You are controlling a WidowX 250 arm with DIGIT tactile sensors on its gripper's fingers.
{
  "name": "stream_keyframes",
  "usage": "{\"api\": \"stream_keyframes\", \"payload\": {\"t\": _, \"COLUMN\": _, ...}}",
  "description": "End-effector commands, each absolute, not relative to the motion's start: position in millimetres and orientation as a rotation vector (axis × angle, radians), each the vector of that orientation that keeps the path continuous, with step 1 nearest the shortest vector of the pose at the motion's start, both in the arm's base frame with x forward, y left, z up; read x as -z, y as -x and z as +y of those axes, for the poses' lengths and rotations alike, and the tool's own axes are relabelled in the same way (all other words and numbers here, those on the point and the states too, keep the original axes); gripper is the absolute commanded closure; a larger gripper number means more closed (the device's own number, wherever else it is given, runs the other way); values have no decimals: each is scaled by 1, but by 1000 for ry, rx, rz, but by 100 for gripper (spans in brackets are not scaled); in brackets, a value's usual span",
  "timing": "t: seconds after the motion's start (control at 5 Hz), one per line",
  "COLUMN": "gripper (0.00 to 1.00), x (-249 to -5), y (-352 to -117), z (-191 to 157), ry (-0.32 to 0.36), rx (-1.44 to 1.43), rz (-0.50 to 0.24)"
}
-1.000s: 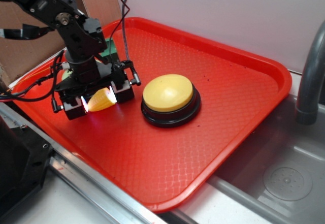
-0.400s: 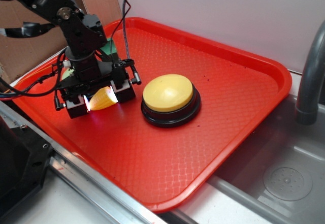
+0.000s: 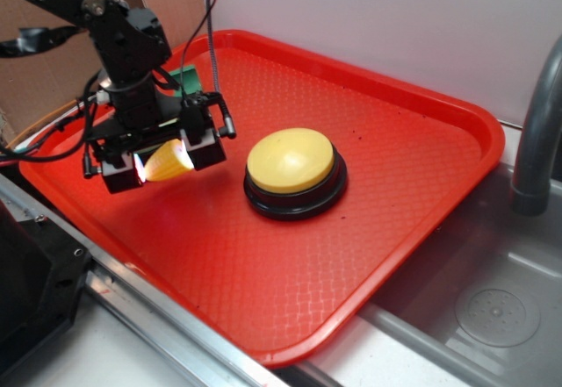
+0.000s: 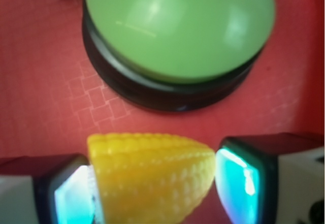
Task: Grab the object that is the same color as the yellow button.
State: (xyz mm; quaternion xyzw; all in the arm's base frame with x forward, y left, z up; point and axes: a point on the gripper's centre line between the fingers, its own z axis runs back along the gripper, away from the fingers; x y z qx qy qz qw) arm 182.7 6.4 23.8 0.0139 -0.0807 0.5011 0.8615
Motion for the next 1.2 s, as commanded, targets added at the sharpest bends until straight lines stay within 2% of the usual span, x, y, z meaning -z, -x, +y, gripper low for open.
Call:
{"api": "stream_keyframes", "payload": {"t": 0.0, "gripper": 100, "x": -93, "y": -181, "z": 7, "ry": 0, "rx": -696, "rz": -192}}
{"api": "stream_keyframes", "payload": {"t": 0.2, "gripper": 100, "x": -119, "y": -179, "z": 8, "ry": -1, "rx": -492, "rz": -150}}
{"api": "stream_keyframes", "payload": {"t": 0.4, "gripper": 100, "x": -141, "y": -172, "z": 7, "ry": 19, "rx": -278, "rz": -159}}
{"api": "stream_keyframes", "payload": {"t": 0.8, "gripper": 100, "x": -158, "y": -163, "z": 6, "ry": 83, "rx": -98, "rz": -184}}
{"api": "stream_keyframes", "payload": {"t": 1.0, "gripper": 100, "x": -154, "y": -164, "z": 5, "ry": 74, "rx": -38, "rz": -222}}
